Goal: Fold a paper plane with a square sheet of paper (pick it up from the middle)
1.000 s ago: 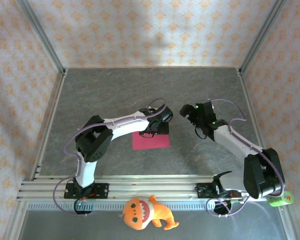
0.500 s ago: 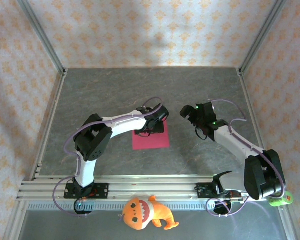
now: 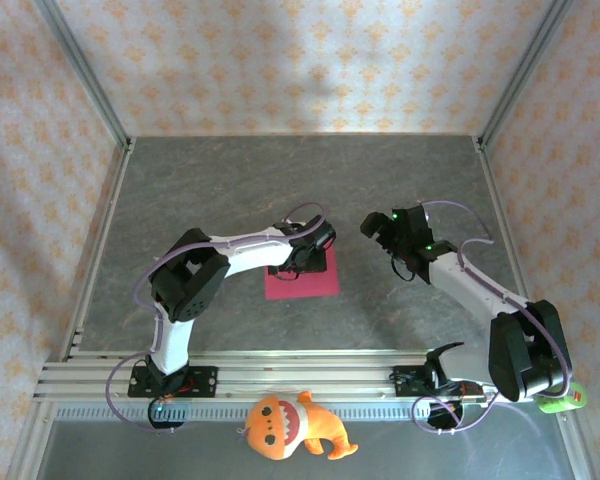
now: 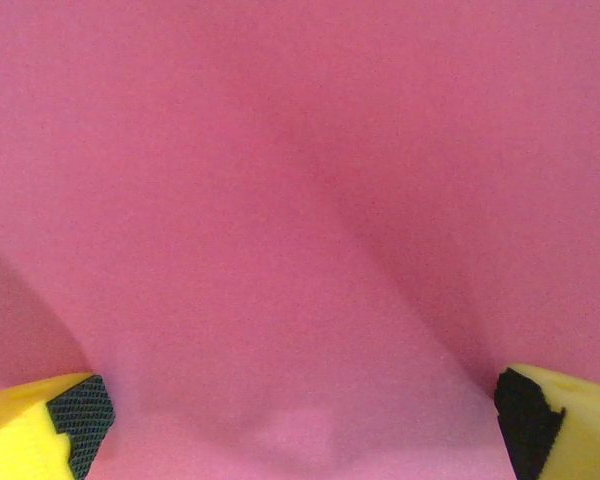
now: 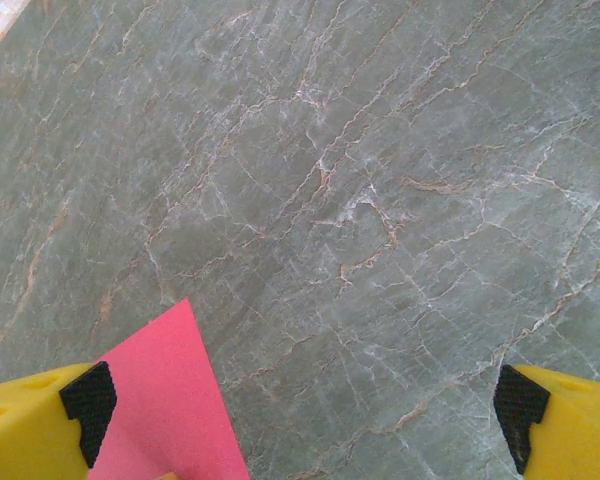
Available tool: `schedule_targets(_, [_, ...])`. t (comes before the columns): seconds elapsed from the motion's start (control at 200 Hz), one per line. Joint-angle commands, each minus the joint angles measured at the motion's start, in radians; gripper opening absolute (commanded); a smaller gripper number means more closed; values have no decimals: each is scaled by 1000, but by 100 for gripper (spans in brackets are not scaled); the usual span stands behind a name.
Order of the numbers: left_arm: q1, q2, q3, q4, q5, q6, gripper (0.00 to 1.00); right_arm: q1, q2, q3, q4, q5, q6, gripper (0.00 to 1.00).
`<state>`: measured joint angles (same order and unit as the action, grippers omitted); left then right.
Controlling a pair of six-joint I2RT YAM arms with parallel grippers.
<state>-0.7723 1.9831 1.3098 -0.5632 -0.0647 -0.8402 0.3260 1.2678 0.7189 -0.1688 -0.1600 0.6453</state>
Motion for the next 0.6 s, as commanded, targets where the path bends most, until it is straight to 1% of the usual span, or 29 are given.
schedule_targets(0.0, [1,52,-56,-18,20,-7,99,-4,-2,-12,-10,-1,22,100])
schedule_targets(0.21, [-1,69,-52,-38,-5,0,100,-4,-4,-10,-13,-6,36,100])
schedule_targets(0.35, [-4,87,-38,-39,-1,7,100,-5,-6,-12,-25,1,38,100])
schedule_targets(0.596, [-7,92,-45,-20,22,14,95,-4,-15,-19,-30,13,50,100])
